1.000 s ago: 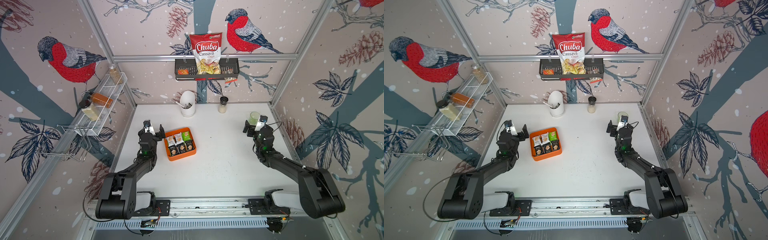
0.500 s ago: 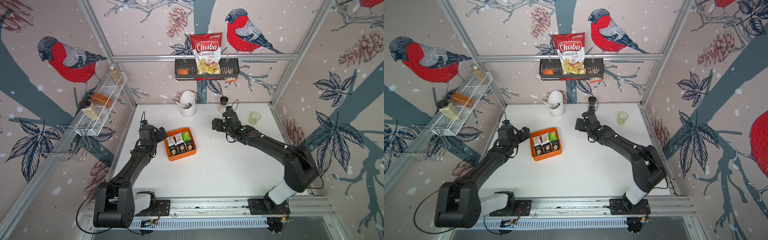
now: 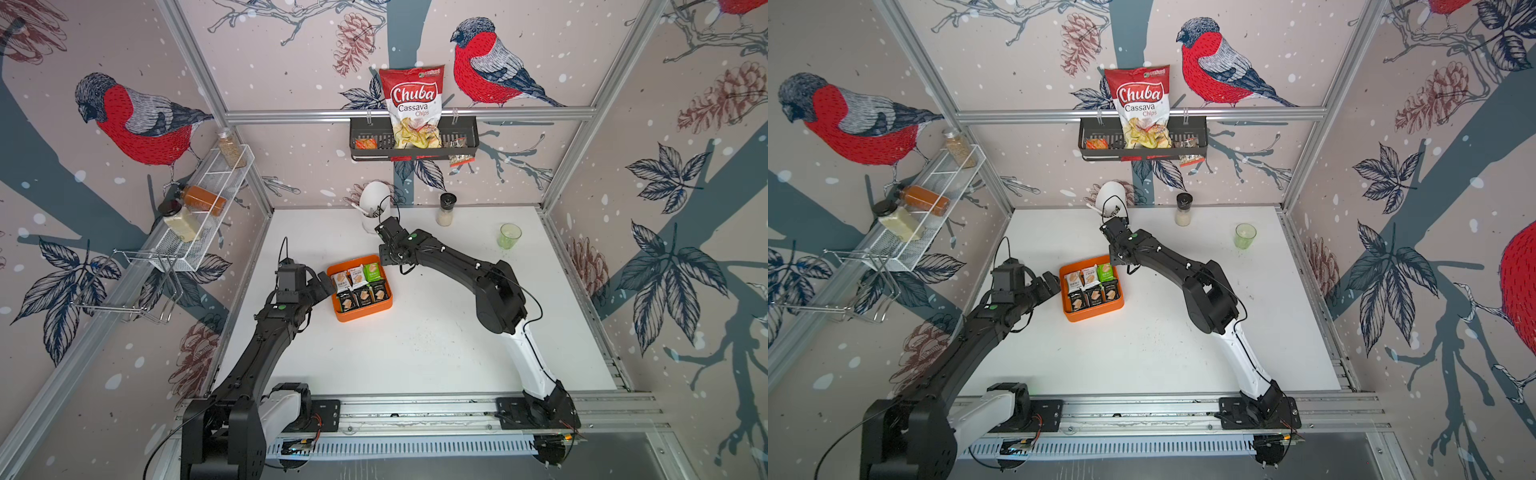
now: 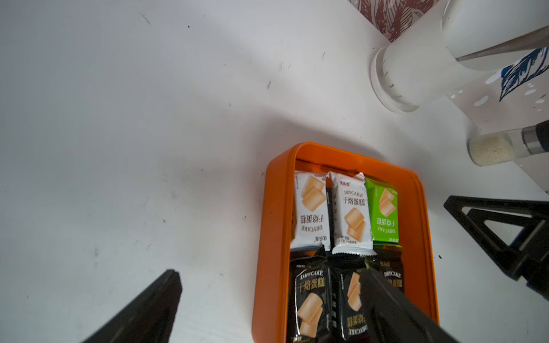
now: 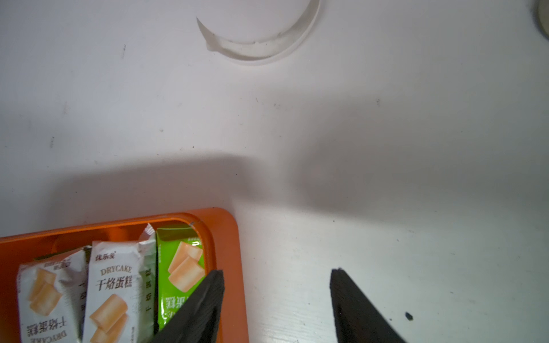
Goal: Take the cookies out of the storage box
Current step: Move the storage box to the center of the board.
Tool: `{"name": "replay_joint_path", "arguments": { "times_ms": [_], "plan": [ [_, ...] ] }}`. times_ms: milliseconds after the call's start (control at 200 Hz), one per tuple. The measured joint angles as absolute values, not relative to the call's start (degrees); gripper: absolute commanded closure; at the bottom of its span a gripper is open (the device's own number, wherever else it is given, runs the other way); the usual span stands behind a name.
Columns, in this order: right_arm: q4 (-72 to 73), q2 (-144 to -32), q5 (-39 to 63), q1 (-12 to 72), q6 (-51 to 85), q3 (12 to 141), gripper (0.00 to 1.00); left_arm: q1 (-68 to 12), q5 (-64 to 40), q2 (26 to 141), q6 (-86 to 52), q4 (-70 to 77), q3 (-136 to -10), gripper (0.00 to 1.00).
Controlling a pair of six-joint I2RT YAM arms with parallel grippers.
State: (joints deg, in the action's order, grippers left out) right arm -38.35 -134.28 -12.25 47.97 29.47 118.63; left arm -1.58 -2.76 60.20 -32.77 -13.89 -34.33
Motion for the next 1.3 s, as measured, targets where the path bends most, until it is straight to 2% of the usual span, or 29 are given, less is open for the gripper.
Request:
{"name": "replay_joint_path", "arguments": {
  "times_ms": [310, 550, 780, 1075, 1181, 1301],
  "plan": [
    [-39.9, -134.5, -7.1, 50.2, 28.4, 118.0, 0.51, -1.5, -2.1, 58.0, -32.6, -16.2, -33.3, 0.03],
    [-40.1, -134.5, -7.0, 50.3, 28.4, 116.5, 0.65, -1.5, -1.4, 57.8, -32.5, -17.1, -33.3, 0.03],
    [-40.0, -134.5, -7.0, 50.6, 28.4, 116.4, 0.69, -1.5, -1.3, 57.6, -32.5, -17.1, -33.3, 0.03],
    [-40.4, -134.5, -7.7, 51.7, 28.5, 116.3, 0.89, -1.5, -1.3, 57.1, -32.5, -17.1, -33.3, 0.03],
    [-40.7, -134.5, -9.0, 52.0, 28.5, 116.3, 1.00, -1.5, -1.4, 57.0, -32.5, -17.1, -33.3, 0.03],
    [-41.7, -133.7, -10.7, 52.0, 28.6, 115.5, 1.00, -2.1, -1.5, 57.0, -32.5, -17.1, -33.3, 0.03]
  ]
}}
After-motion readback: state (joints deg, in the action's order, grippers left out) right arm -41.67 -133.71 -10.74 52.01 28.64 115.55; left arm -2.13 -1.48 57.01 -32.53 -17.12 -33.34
